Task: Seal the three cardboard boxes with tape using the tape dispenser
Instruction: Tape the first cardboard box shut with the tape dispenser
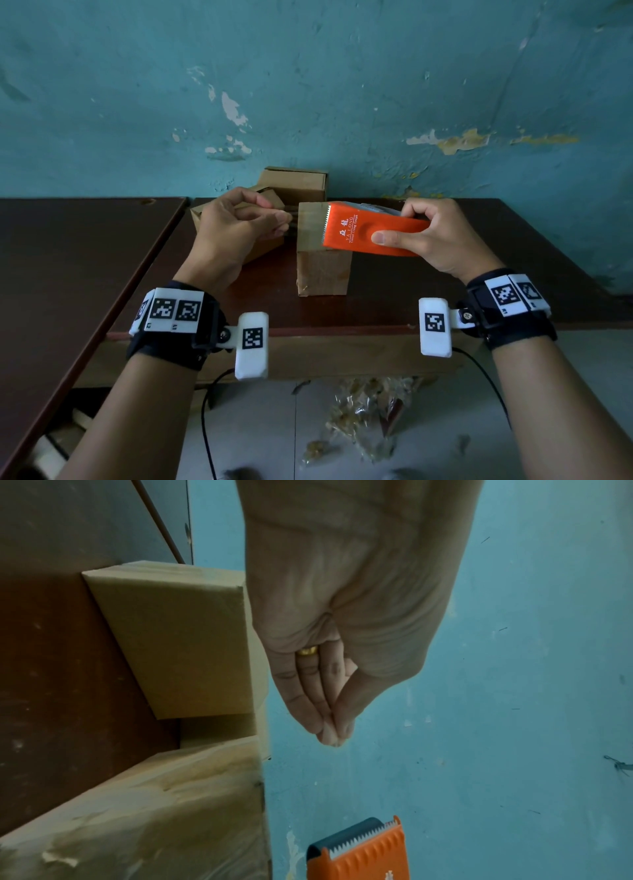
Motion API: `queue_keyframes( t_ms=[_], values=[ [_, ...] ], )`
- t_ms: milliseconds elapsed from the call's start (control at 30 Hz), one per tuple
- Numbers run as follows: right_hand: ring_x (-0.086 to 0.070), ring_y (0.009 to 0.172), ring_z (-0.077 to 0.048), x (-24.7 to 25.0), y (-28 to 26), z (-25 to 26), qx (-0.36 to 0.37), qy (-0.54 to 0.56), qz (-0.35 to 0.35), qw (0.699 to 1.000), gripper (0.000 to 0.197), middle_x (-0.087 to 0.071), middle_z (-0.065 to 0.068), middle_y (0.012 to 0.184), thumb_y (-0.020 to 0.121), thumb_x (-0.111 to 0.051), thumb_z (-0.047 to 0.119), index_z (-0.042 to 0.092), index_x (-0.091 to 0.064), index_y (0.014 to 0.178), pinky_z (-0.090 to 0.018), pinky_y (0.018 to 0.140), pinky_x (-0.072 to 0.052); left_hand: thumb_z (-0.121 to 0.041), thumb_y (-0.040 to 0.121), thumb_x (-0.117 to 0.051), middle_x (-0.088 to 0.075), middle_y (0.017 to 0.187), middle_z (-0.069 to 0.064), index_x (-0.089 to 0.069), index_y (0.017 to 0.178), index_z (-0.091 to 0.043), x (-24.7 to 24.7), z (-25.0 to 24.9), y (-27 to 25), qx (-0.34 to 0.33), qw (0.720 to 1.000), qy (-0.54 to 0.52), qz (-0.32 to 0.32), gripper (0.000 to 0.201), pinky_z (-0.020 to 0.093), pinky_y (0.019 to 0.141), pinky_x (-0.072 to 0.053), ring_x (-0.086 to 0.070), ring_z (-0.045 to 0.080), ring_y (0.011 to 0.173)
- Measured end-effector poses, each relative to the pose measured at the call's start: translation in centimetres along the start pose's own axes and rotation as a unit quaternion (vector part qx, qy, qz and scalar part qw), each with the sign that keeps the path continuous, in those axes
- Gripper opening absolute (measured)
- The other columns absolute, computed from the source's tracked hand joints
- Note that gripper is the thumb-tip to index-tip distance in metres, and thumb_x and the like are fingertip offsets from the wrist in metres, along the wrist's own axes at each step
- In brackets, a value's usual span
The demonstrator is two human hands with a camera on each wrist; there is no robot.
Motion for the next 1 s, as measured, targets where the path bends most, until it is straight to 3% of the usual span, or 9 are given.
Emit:
queue_keyframes(
  t_ms=[100, 267, 533, 700, 867, 1000],
  values=[
    [-0.065, 0.071, -0.003, 0.05, -0.14, -0.02, -0.008, -0.013, 0.008, 1.0, 0.044, -0.068, 0.017, 0.075, 0.071, -0.09, 0.049, 0.013, -0.065, 0.075, -0.014, 0.063, -0.046, 0.006, 0.087, -0.078, -0.079, 0.088, 0.018, -0.063, 0.101, -0.004, -0.03, 0.04, 0.0, 0.001, 1.0, 0.001, 0.003, 0.024, 0.033, 0.076, -0.065, -0.078, 0.024, 0.081],
    [-0.068, 0.078, -0.002, 0.07, -0.35, -0.12, -0.012, -0.027, 0.021, 0.999, 0.043, -0.069, 0.019, 0.081, 0.073, -0.089, 0.053, 0.018, -0.064, 0.076, -0.013, 0.064, -0.048, 0.007, 0.088, -0.077, -0.079, 0.089, 0.018, -0.063, 0.102, -0.004, -0.08, 0.08, -0.06, 0.003, 1.0, 0.004, 0.009, 0.023, 0.032, 0.076, -0.064, -0.078, 0.024, 0.082],
    [-0.07, 0.076, -0.017, -0.1, -0.14, 0.29, 0.001, -0.01, -0.003, 1.0, 0.059, -0.069, -0.002, 0.079, 0.069, -0.094, 0.055, 0.007, -0.059, 0.072, -0.031, 0.063, -0.053, 0.007, 0.086, -0.078, -0.079, 0.086, 0.017, -0.062, 0.099, -0.005, -0.07, 0.02, -0.06, 0.0, 1.0, -0.003, -0.003, 0.024, 0.029, 0.072, -0.062, -0.078, 0.022, 0.077],
    [-0.062, 0.064, -0.007, -0.01, -0.24, 0.44, -0.016, 0.006, -0.003, 1.0, 0.053, -0.063, 0.005, 0.07, 0.069, -0.092, 0.046, 0.005, -0.058, 0.071, -0.02, 0.058, -0.048, 0.007, 0.087, -0.078, -0.079, 0.086, 0.018, -0.062, 0.1, -0.004, -0.08, 0.09, -0.24, 0.002, 1.0, 0.003, -0.007, 0.023, 0.03, 0.072, -0.063, -0.078, 0.023, 0.077],
    [-0.065, 0.058, -0.012, 0.08, -0.16, 0.48, -0.027, 0.039, -0.011, 0.999, 0.052, -0.066, -0.006, 0.071, 0.07, -0.091, 0.043, 0.0, -0.062, 0.076, -0.025, 0.049, -0.051, 0.007, 0.087, -0.078, -0.079, 0.083, 0.014, -0.062, 0.1, -0.004, -0.05, 0.09, -0.18, 0.002, 1.0, 0.002, -0.008, 0.023, 0.03, 0.073, -0.063, -0.078, 0.023, 0.078],
    [-0.064, 0.054, -0.01, 0.14, -0.15, 0.52, -0.037, 0.047, -0.017, 0.998, 0.048, -0.067, -0.006, 0.07, 0.07, -0.091, 0.041, 0.001, -0.065, 0.076, -0.023, 0.047, -0.05, 0.006, 0.087, -0.078, -0.079, 0.084, 0.014, -0.063, 0.099, -0.006, -0.07, 0.1, -0.14, 0.005, 1.0, 0.0, -0.008, 0.023, 0.031, 0.075, -0.063, -0.078, 0.023, 0.08]
  ],
)
Point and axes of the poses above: each hand's wrist, its own y-axis towards the middle knuckle, its own x-axis out of the back of the hand, z = x × y, the point moved 1 cm from there along y, towards the middle knuckle
